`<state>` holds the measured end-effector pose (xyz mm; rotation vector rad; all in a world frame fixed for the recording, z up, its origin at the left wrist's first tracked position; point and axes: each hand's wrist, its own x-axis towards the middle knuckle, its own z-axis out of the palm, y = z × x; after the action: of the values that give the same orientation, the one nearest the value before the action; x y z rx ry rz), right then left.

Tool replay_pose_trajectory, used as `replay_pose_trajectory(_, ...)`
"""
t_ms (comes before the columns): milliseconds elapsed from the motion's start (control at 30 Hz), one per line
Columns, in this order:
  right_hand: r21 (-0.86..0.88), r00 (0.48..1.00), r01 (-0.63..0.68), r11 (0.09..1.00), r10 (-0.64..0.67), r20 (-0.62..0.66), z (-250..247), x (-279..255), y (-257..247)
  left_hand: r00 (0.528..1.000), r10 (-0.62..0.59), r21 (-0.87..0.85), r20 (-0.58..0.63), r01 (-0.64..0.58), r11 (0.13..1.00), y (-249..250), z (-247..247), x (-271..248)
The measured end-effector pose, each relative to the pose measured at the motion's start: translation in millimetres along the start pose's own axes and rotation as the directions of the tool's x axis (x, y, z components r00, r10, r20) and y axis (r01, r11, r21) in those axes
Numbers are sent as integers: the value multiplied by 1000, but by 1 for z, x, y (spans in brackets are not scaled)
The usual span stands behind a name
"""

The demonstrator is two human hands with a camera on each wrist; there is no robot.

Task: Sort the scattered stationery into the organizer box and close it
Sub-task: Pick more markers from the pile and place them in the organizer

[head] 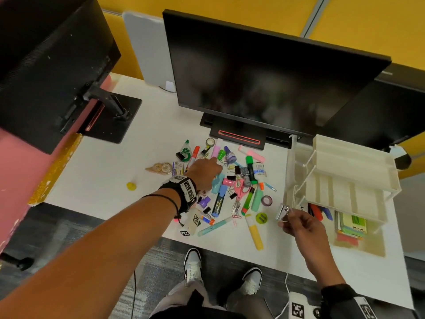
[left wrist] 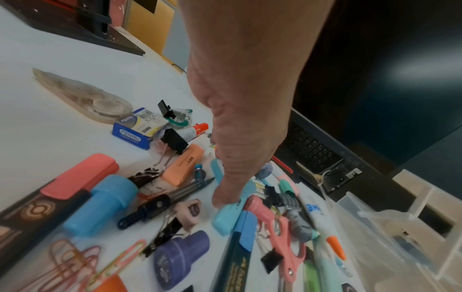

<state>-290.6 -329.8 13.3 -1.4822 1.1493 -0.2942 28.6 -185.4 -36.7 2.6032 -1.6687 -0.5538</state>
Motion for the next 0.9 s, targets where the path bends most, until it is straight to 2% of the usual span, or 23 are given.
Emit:
replay_pose_trajectory(100, 42, 998, -16, 999, 19, -62, -24, 5, 2, 996, -21, -161, -84, 8, 987, 11, -9, -3)
replay_pose_trajectory(167, 59, 991, -9, 998, 17, -132, -44, 7, 5, 986, -44, -393, -158, -22, 919, 26, -20, -8)
replay_pose_trajectory(267, -9, 966, -15, 1000, 12, -259, -80, 18, 23, 971, -123, -746, -204, -73, 662, 60, -34, -16)
replay_pose_trajectory(333, -117, 945, -14, 993, -25, -327, -102, 26, 34, 982, -145, -888, -121, -42, 458, 85, -39, -15)
replay_pose_trajectory(433, -291, 937, -8, 957, -94, -335, -123, 38, 40, 993, -116, -982, 6, 28, 189, 128, -40, -11)
replay_pose_trajectory(533, -438, 947, -34, 898, -111, -300, -131, 56, 40, 987, -149, -995, 68, 78, 66, 168, -37, -9)
replay_pose_trajectory(633, -511, 953, -123, 851, -43, -301, -134, 78, 46, 980, -110, -984, 167, 159, -80, 203, -28, -6)
replay_pose_trajectory(767, -528, 956, -153, 835, -11, -294, -131, 98, 54, 968, -123, -976, 218, 218, -11, 233, -12, -4)
replay_pose_trajectory(900, -513, 966, -143, 846, 7, -257, -127, 110, 54, 945, -136, -954, 299, 297, -35, 246, -4, -6)
